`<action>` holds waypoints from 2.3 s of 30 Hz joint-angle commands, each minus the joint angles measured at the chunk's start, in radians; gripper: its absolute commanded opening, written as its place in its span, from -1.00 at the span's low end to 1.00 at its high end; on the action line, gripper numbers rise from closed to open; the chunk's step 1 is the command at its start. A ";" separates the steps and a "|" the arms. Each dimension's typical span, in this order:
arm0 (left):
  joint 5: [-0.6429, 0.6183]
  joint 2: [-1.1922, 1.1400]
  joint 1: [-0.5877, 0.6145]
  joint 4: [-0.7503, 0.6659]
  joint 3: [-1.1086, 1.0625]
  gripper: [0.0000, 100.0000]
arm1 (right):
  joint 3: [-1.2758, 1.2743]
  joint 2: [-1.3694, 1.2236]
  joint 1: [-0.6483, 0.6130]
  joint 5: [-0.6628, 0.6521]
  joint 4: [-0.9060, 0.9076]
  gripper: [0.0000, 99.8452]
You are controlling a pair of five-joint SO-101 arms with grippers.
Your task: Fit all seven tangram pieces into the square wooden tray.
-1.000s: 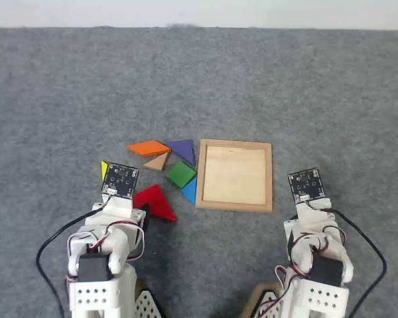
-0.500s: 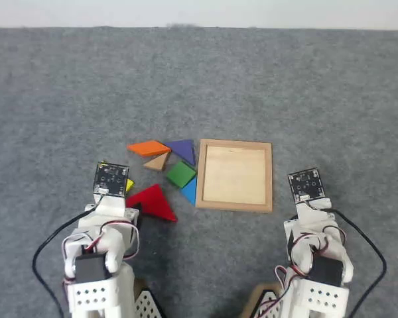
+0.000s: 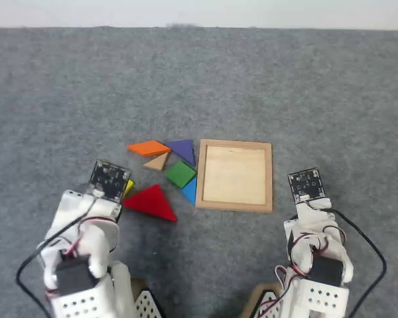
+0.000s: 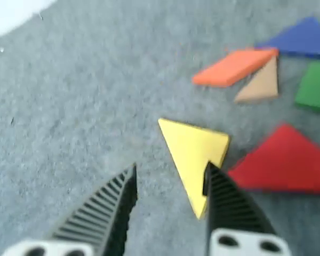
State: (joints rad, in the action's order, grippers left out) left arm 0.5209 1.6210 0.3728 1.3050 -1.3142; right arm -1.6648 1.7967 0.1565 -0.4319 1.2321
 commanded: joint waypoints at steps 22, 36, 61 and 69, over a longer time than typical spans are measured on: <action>-0.275 -1.356 -0.333 0.221 0.806 -0.35 | -0.018 0.015 0.016 -0.015 -0.007 -0.98; -0.614 -1.741 -0.276 0.302 0.912 -0.35 | -0.018 0.015 0.016 -0.015 -0.007 -0.98; -0.821 -2.019 -0.284 0.044 1.095 -0.35 | -0.018 0.015 0.013 -0.015 -0.007 -0.98; -0.956 -1.992 -0.282 -0.020 1.096 -0.35 | -0.018 0.015 0.015 -0.015 -0.007 -0.98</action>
State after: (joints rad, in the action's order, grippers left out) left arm -0.3859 -0.4120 0.0859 1.3817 -0.2555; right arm -1.6648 1.7967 0.1565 -0.4319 1.2321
